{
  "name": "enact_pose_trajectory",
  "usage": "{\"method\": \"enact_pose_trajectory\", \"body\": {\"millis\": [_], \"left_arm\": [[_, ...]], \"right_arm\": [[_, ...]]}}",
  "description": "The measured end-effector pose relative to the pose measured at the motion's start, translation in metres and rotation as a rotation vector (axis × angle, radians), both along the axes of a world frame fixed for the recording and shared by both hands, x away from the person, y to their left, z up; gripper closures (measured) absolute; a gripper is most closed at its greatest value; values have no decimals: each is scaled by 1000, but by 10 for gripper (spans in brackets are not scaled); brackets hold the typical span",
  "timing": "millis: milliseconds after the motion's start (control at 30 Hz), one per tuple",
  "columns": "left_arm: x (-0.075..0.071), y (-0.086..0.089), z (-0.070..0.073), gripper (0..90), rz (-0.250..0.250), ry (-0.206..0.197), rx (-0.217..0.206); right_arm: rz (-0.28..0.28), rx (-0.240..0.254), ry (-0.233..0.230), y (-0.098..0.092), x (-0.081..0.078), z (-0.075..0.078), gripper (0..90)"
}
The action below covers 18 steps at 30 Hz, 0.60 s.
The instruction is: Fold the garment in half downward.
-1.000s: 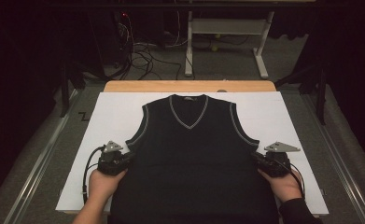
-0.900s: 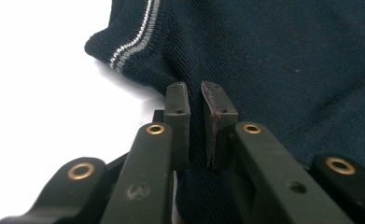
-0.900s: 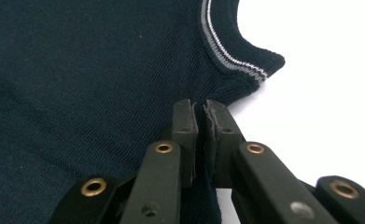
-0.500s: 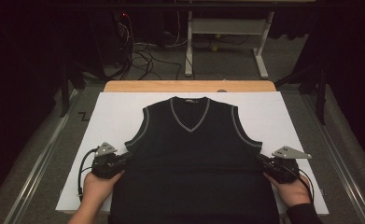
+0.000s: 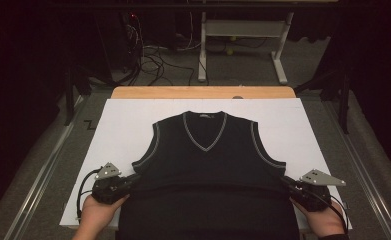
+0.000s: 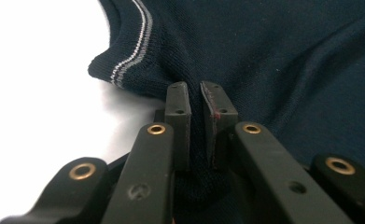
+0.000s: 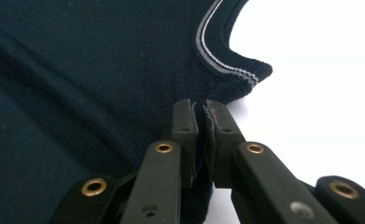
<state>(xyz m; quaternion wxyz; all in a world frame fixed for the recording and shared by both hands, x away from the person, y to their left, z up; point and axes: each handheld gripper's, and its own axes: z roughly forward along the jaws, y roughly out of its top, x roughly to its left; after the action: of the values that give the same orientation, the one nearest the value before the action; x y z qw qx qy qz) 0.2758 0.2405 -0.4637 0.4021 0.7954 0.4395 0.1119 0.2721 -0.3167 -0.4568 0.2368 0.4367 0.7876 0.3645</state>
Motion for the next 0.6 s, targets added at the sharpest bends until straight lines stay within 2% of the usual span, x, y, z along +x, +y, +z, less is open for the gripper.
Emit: {"method": "enact_pose_trajectory", "body": {"millis": [267,600], "left_arm": [[-17,-2,0,780,-31,9,11],[-36,-2,0,779,-75,18,37]], "right_arm": [[12,-3,3,-6,-19,-2,843],[20,-4,12,-10,-34,-4,841]]}}
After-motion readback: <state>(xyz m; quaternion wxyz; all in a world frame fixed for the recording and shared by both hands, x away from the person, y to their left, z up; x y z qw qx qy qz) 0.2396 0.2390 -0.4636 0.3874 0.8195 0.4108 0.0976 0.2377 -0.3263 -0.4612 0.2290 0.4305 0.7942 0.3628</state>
